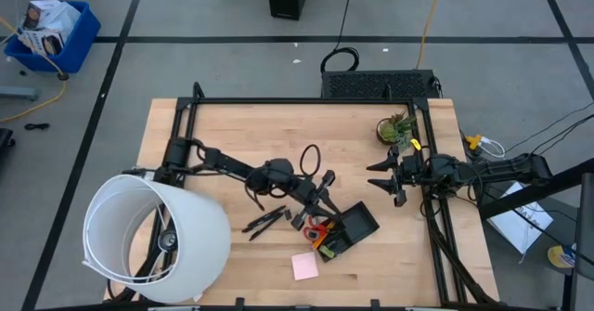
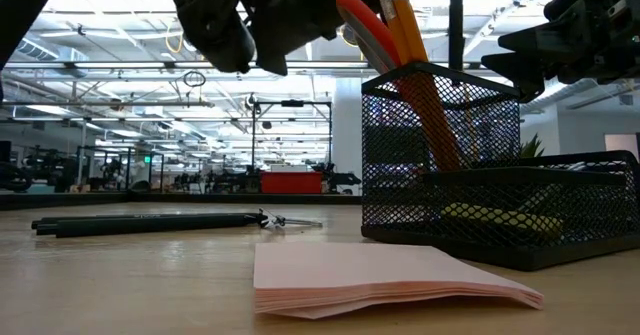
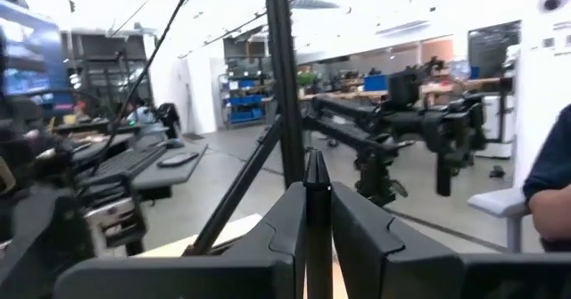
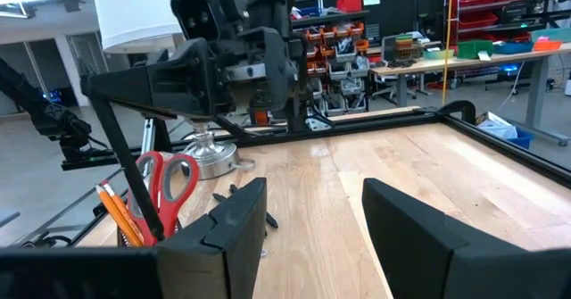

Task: Pick and place office supplies into organizer
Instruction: Put the black pen into the black desk organizer, then put the black binder clip into the black desk organizer

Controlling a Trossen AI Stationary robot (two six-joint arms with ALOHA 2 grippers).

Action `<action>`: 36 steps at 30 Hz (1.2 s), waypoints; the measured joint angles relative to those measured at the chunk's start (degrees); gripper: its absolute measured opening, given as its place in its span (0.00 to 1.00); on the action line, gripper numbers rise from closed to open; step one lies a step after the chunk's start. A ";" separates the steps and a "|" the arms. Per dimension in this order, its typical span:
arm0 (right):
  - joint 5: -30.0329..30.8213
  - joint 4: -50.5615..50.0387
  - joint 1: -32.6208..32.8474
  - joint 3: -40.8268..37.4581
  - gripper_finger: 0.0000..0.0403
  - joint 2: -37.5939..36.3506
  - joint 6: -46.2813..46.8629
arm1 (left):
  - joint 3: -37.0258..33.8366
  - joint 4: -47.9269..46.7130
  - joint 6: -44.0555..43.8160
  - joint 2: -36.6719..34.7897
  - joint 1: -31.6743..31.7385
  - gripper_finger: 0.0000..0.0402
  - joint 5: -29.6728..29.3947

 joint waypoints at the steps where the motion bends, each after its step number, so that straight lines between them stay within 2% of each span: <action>1: -0.01 0.00 0.02 -0.01 0.45 0.00 0.00 | 0.00 0.53 -0.17 0.17 -0.14 0.13 0.32; 25: 0.00 0.01 0.02 -0.02 0.45 -0.02 -0.02 | -0.04 1.71 0.33 2.43 -0.74 0.16 1.33; 31: 0.00 0.02 0.02 -0.02 0.45 -0.02 -0.02 | -0.07 0.48 -9.65 1.82 0.41 0.16 -2.69; 36: -0.01 0.02 0.02 -0.01 0.45 0.00 -0.02 | -0.13 -6.00 -19.25 1.36 4.48 0.16 -3.61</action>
